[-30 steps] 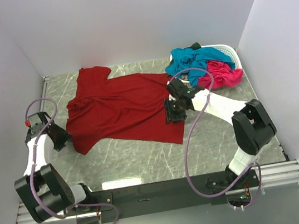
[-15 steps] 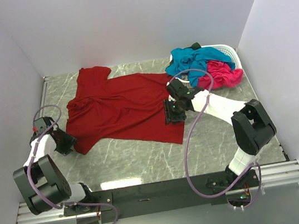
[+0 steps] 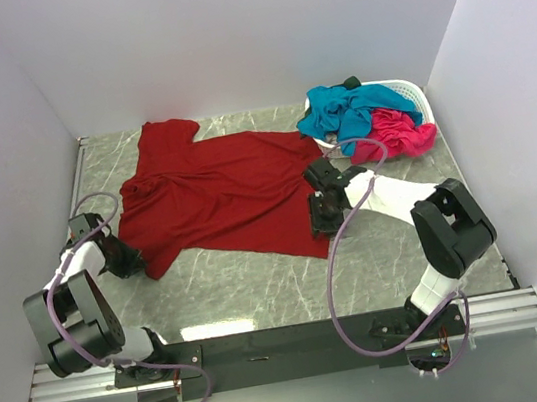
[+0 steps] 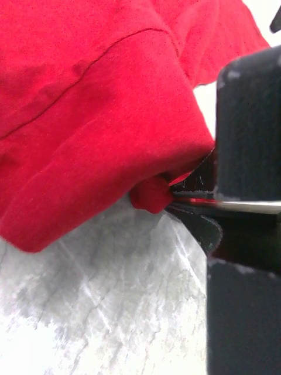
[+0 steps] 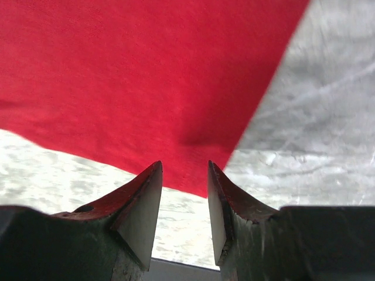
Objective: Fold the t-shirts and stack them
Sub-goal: Flatten the tshirt out
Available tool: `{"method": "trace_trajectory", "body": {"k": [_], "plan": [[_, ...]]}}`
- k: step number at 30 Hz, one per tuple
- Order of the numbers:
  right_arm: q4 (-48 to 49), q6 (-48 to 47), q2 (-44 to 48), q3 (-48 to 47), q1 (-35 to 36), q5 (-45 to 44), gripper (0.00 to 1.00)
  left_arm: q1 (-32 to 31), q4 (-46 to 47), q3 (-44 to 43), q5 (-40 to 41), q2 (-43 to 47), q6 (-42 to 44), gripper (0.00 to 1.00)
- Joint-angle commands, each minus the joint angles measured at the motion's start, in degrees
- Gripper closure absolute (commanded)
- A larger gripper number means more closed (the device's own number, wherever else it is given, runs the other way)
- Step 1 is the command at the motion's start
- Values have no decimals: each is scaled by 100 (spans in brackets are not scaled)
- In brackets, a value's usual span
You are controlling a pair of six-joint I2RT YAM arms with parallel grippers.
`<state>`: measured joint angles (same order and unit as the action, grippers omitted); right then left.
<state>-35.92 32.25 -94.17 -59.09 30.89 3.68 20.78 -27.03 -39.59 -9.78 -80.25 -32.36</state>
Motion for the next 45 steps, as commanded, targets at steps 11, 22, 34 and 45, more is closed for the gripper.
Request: {"method": "trace_trajectory", "body": {"k": [11, 22, 34, 45], "plan": [[7, 466, 66, 354, 197, -236, 54, -21, -488, -514, -683, 703, -130, 99], [50, 695, -365, 592, 461, -263, 53, -21, -830, -804, -955, 1072, -245, 100], [-319, 923, -146, 899, 786, -869, 54, -12, -1006, -892, -1008, 1380, -245, 99], [-582, 1064, 48, 961, 892, -1168, 49, -12, -1112, -971, -1026, 1477, -218, 100]]}}
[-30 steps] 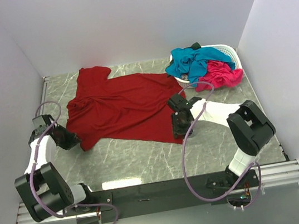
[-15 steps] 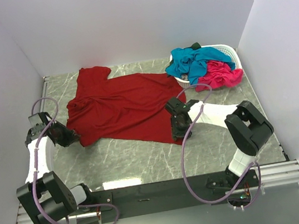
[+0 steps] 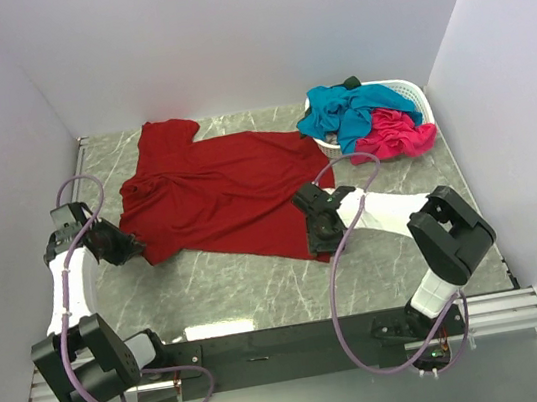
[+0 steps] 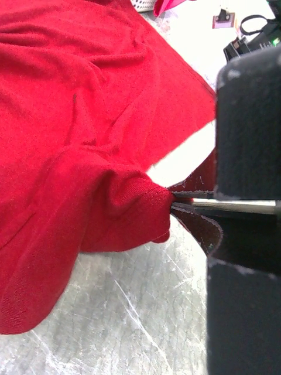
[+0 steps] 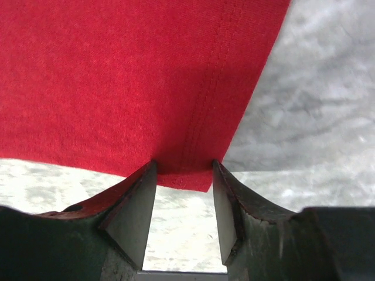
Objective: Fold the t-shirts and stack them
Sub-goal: Flatten the tshirt out
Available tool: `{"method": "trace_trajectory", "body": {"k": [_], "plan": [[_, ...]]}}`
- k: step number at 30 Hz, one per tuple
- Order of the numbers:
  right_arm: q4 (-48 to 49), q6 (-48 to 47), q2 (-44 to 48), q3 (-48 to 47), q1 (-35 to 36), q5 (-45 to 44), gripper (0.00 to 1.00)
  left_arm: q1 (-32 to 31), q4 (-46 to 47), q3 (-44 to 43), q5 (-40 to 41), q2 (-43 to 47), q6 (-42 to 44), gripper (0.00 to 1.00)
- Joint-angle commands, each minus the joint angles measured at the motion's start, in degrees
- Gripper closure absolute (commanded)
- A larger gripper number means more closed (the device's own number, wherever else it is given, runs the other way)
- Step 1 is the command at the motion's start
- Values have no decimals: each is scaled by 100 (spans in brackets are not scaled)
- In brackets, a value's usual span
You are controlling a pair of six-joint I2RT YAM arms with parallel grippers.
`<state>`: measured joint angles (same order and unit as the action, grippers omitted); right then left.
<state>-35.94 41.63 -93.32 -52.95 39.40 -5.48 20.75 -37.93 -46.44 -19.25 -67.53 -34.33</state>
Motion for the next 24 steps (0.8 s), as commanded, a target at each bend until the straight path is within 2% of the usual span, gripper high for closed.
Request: {"method": "trace_trajectory", "body": {"k": [1, 9, 17, 24], "plan": [[-607, 126, -37, 329, 42, -278, 49, -10, -30, -305, -79, 205, -13, 100], [-712, 170, 59, 312, 59, -331, 46, -19, -30, -357, -106, 126, 5, 100], [-871, 285, 674, 434, 77, -411, 44, -19, 5, -322, -141, 82, 5, 99], [-572, 153, 508, 540, 59, -164, 44, -19, 32, -314, -141, 56, 31, 100]]}}
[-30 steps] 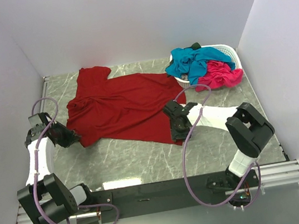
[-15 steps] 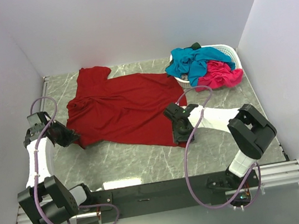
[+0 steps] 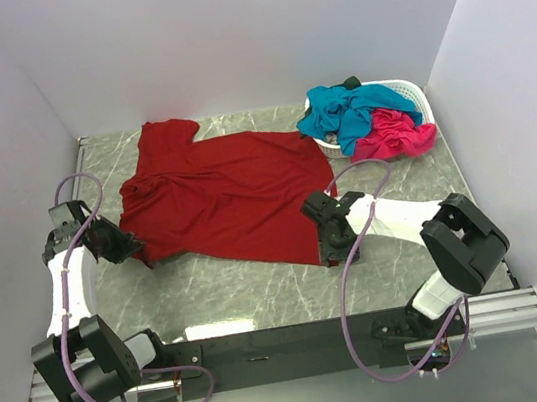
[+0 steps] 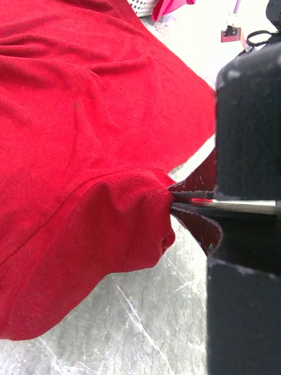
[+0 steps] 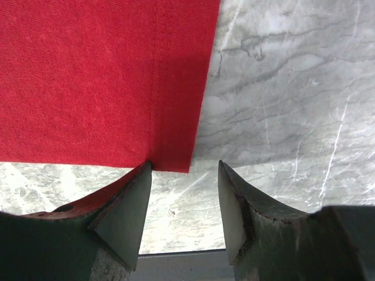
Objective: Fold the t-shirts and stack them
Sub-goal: Flatten the tshirt out
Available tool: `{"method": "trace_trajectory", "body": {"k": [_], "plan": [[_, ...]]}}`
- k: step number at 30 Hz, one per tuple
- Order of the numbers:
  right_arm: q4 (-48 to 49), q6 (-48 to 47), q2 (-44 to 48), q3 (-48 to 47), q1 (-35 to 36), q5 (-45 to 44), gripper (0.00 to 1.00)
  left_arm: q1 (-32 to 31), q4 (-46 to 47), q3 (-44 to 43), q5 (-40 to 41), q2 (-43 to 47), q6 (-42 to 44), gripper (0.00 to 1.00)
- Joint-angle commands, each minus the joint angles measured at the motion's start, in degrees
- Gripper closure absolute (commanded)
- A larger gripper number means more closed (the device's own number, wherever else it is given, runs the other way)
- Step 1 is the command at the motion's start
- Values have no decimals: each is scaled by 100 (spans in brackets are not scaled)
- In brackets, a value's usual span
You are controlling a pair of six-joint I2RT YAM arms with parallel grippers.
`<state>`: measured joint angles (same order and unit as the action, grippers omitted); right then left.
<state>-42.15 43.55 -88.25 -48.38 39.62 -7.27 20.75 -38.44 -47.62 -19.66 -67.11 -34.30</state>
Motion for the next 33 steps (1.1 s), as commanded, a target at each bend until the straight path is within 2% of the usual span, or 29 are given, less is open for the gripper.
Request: {"method": "trace_trajectory", "body": {"k": [1, 11, 15, 18, 19, 21, 23, 25, 26, 28, 31, 33], "plan": [[110, -48, -60, 74, 29, 15, 44, -19, 91, -187, -108, 5, 29, 99], [427, -162, -369, 223, -85, 103, 58, -106, 310, -265, 76, -337, 152, 99], [559, -207, -404, 347, -252, 234, 64, -422, 538, -468, 208, -767, 161, 99], [576, -207, -334, 417, -367, 270, 74, -826, 697, -713, 234, -1198, 100, 99], [542, -198, -307, 426, -376, 235, 84, -966, 836, -801, 226, -1321, 91, 99], [480, -171, -229, 435, -384, 173, 91, -1371, 1030, -1065, 217, -1646, 82, 98], [427, -145, -184, 461, -393, 156, 99, -1669, 1311, -1355, 243, -1996, 108, 83], [383, -145, -149, 470, -411, 138, 100, -1732, 1304, -1713, 348, -2235, 143, 62], [357, -145, -149, 461, -419, 120, 100, -1750, 1190, -1812, 392, -2349, 152, 45], [348, -145, -96, 470, -428, 77, 100, -1741, 1102, -1900, 787, -2263, 248, 28], [322, -171, -79, 461, -463, 50, 100, -1741, 979, -1647, 1470, -1850, 389, 19], [321, -189, -114, 444, -481, 41, 100, -1733, 777, -1445, 1693, -1578, 346, 20]]}}
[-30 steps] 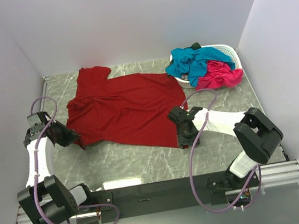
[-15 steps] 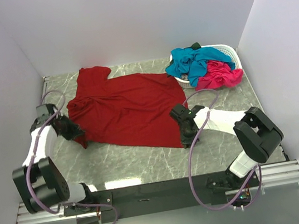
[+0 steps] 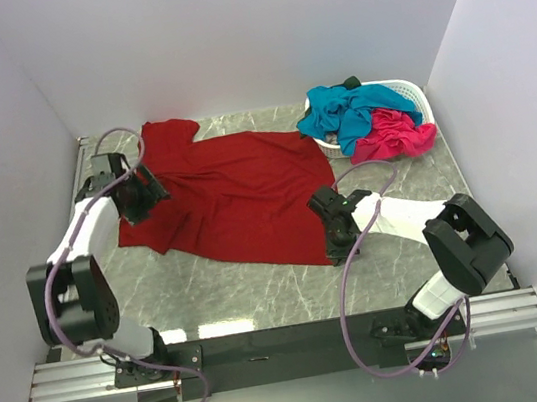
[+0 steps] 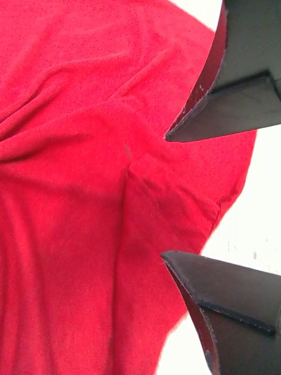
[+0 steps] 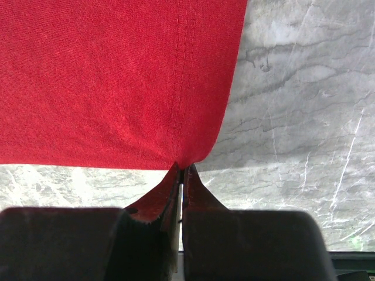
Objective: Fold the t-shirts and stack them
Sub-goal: Flatten the tshirt out
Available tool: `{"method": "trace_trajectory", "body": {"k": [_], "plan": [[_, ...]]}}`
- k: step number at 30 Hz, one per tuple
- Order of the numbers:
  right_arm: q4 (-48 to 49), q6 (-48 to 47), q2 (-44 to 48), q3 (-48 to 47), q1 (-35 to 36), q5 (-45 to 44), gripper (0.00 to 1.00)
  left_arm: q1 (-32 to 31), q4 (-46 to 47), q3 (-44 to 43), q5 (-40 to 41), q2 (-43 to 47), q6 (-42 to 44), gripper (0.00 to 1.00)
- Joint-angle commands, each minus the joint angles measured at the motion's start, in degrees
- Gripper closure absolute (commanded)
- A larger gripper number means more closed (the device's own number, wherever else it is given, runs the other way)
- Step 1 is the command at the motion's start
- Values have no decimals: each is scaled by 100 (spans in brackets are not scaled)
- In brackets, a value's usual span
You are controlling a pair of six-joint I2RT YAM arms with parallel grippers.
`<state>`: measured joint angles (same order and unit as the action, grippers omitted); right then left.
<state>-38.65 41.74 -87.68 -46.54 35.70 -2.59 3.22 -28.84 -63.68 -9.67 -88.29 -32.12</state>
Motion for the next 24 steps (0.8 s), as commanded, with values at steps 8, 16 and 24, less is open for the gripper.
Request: {"method": "trace_trajectory", "body": {"k": [8, 16, 24], "plan": [[-55, -60, -241, 146, -99, -435, 100, 38, 273, 2060, 861, 1480, -787, 37], [-37, -87, -259, 128, -107, -426, 100, 38, 800, 2395, 853, 1078, -1033, 40], [-54, -69, -206, 146, -99, -427, 100, 82, 1398, 2413, 800, 454, -1077, 41]]}}
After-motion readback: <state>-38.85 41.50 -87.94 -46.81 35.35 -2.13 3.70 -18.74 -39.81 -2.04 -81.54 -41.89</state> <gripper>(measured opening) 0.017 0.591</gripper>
